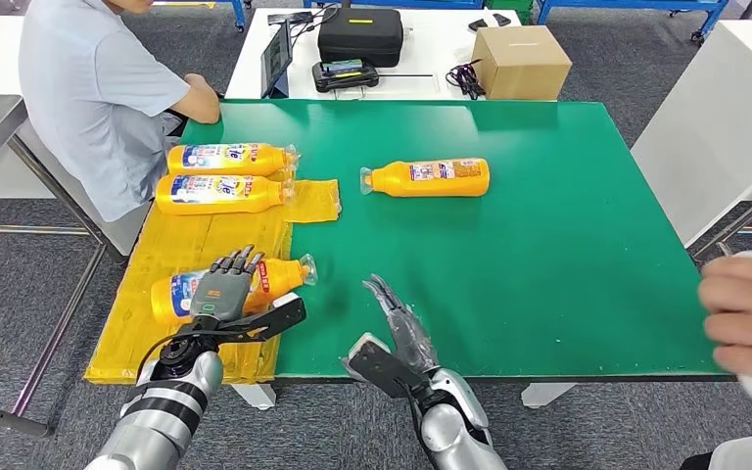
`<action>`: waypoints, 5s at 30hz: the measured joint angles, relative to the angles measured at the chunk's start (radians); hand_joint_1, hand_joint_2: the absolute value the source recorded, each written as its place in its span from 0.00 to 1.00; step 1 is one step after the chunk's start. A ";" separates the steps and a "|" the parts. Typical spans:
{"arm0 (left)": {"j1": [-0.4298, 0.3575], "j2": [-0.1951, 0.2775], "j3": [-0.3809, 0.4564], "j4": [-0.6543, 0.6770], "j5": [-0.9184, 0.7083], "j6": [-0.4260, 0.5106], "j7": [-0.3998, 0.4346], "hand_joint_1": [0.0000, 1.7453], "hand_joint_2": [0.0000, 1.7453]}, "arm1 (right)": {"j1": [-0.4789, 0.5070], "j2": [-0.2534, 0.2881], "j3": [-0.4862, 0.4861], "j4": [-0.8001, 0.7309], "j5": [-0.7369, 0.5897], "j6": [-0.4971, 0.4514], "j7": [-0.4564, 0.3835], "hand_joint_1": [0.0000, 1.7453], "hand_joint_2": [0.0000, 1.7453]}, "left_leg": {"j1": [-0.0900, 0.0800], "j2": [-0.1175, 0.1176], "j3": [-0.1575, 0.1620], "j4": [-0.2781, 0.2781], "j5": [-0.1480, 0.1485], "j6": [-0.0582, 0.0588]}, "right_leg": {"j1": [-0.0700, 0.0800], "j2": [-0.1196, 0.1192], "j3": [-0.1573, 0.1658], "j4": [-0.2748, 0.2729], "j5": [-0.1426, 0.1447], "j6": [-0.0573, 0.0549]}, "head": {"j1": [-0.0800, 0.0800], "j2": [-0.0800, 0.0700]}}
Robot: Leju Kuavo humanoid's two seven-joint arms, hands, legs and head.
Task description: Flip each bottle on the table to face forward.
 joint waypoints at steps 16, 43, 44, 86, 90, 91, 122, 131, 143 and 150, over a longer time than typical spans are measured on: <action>0.165 -0.065 -0.074 -0.257 0.106 0.136 -0.128 0.00 1.00 | 0.031 0.005 -0.026 -0.031 -0.007 -0.011 0.004 0.00 1.00 | 0.000 0.001 -0.008 0.001 0.000 0.000 | 0.000 0.000 -0.009 0.000 0.001 0.001 | 0.000 0.000; 0.470 -0.120 -0.351 -0.894 1.260 -0.086 -0.448 0.00 1.00 | 0.162 0.061 -0.179 -0.345 -0.027 -0.061 -0.019 0.00 0.50 | 0.000 0.001 -0.018 0.001 0.000 0.000 | 0.000 0.000 -0.019 0.000 0.001 0.002 | 0.000 0.000; 0.472 -0.120 -0.349 -0.896 1.286 -0.098 -0.452 0.00 1.00 | 0.169 0.057 -0.179 -0.364 -0.006 -0.071 -0.037 0.00 0.25 | 0.000 0.001 -0.018 0.001 0.000 0.000 | 0.000 0.000 -0.019 0.000 0.001 0.002 | 0.000 0.000; 0.508 -0.121 -0.314 -0.871 1.402 -0.265 -0.386 0.00 1.00 | 0.111 -0.125 -0.158 -0.273 0.377 -0.126 0.222 0.00 1.00 | 0.000 0.001 -0.018 0.001 0.000 0.000 | 0.000 0.000 -0.019 0.000 0.002 0.002 | 0.000 0.000; 0.508 -0.121 -0.314 -0.870 1.403 -0.267 -0.384 0.00 1.00 | 0.108 -0.128 -0.157 -0.263 0.390 -0.126 0.229 0.00 1.00 | 0.000 0.001 -0.018 0.001 0.000 0.000 | 0.000 0.000 -0.019 0.000 0.002 0.002 | 0.000 0.000; 0.508 -0.121 -0.315 -0.869 1.404 -0.269 -0.381 0.00 1.00 | 0.102 -0.130 -0.157 -0.257 0.406 -0.127 0.238 0.00 1.00 | 0.000 0.002 -0.018 0.001 0.000 0.000 | 0.000 0.000 -0.019 0.000 0.002 0.002 | 0.000 0.000; 0.416 -0.121 -0.370 -0.733 1.442 -0.271 -0.328 0.00 1.00 | -0.244 -0.137 -0.053 0.274 0.625 -0.194 0.333 0.00 1.00 | 0.000 0.002 -0.018 0.001 0.001 0.001 | 0.000 0.001 -0.019 0.000 0.002 0.002 | -0.001 0.000; 0.412 -0.121 -0.373 -0.721 1.443 -0.263 -0.322 0.00 1.00 | -0.271 -0.134 -0.019 0.316 0.722 -0.193 0.421 0.98 1.00 | 0.000 0.002 -0.017 0.001 0.001 0.001 | 0.000 0.001 -0.019 0.000 0.003 0.002 | 0.000 0.000; 0.434 -0.121 -0.365 -0.761 1.414 -0.259 -0.292 0.00 1.00 | -0.276 -0.118 0.034 0.300 0.802 -0.065 0.562 1.00 1.00 | 0.000 0.002 -0.017 0.001 0.001 0.001 | 0.000 0.000 -0.018 0.000 0.003 0.002 | 0.000 0.000; 0.449 -0.121 -0.355 -0.781 1.410 -0.260 -0.289 0.00 1.00 | -0.258 -0.128 0.039 0.264 0.800 -0.038 0.576 1.00 1.00 | 0.000 0.002 -0.016 0.001 0.001 0.001 | 0.000 0.000 -0.018 0.000 0.003 0.002 | 0.000 0.000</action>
